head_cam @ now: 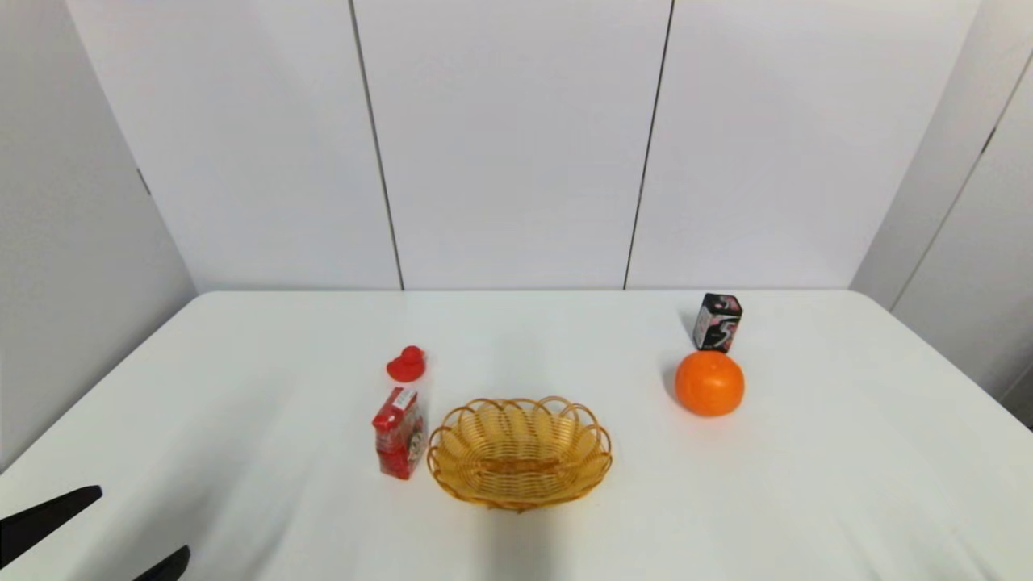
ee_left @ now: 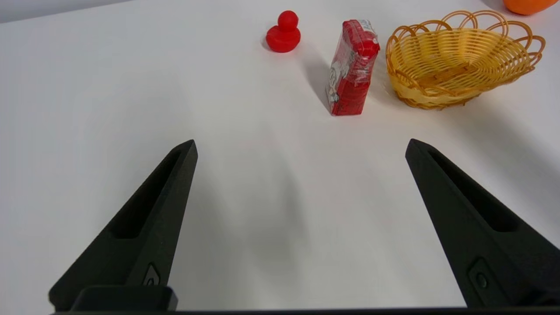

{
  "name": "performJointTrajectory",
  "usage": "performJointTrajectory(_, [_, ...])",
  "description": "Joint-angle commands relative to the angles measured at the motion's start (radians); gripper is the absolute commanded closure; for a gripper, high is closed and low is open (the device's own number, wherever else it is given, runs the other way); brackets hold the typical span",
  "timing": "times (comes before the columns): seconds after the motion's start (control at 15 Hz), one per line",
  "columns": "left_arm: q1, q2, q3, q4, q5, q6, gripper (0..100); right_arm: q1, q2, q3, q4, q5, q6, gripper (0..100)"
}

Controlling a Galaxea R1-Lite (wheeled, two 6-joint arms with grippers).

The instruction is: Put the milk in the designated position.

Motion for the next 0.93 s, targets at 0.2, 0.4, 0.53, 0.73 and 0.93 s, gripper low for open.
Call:
performJointTrajectory(0.2, [0.154,-0.598,0.084,0.317,0.038,-0.016,0,0.000,0.000,0.000,0.000,0.000,0.001,0])
performJointTrajectory(0.4, [0.154,-0.590,0.087,0.278,0.124,-0.008,0,0.000,0.000,0.000,0.000,0.000,0.001,0])
performJointTrajectory(0.53, [0.154,-0.590,0.110,0.278,0.135,-0.013,0,0.000,0.002,0.000,0.000,0.000,0.001,0])
performJointTrajectory(0.73, [0.154,-0.590,0.170,0.234,0.238,-0.023,0,0.000,0.002,0.000,0.000,0.000,0.001,0])
performJointTrajectory(0.93, [0.154,-0.588,0.176,0.213,0.235,-0.045,0,0.000,0.002,0.000,0.000,0.000,0.001,0])
